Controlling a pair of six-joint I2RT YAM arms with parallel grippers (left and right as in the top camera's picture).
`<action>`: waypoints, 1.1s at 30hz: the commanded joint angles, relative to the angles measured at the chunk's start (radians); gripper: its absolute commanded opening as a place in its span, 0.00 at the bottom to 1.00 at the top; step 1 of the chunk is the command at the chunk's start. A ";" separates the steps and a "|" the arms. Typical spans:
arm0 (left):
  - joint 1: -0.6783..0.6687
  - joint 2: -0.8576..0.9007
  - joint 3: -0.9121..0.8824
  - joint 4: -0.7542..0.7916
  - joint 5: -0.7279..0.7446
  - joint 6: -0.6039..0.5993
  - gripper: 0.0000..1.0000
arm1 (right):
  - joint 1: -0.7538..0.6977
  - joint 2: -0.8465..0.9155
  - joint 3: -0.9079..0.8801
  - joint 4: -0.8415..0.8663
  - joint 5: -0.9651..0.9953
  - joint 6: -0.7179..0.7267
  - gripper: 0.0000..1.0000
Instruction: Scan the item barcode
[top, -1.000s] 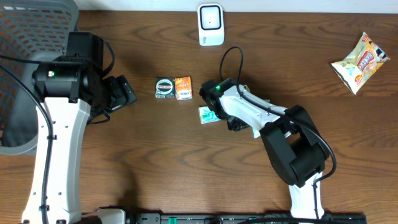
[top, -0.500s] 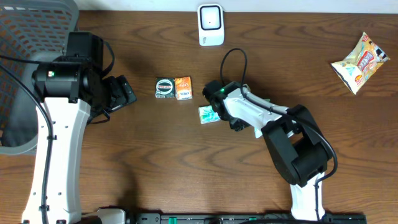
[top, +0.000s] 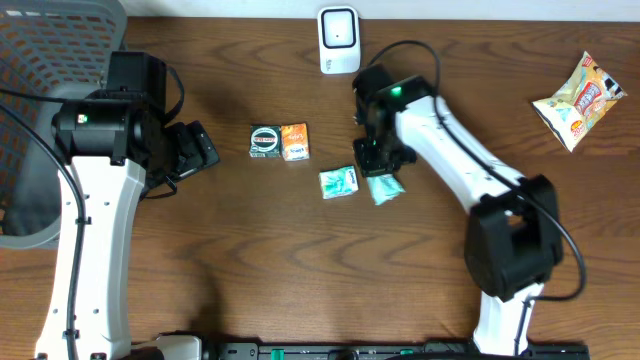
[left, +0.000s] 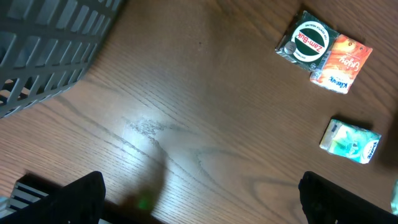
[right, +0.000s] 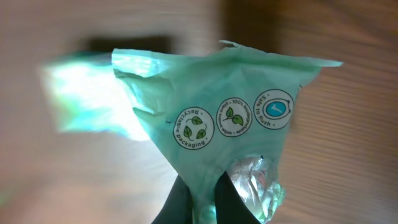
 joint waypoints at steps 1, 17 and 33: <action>0.001 0.005 0.001 -0.006 -0.006 -0.009 0.98 | -0.058 -0.031 0.015 -0.002 -0.467 -0.197 0.01; 0.001 0.005 0.001 -0.006 -0.006 -0.009 0.98 | -0.410 -0.023 -0.447 0.301 -0.837 -0.166 0.01; 0.000 0.005 0.001 -0.006 -0.006 -0.009 0.98 | -0.366 -0.103 -0.162 -0.070 -0.349 -0.212 0.33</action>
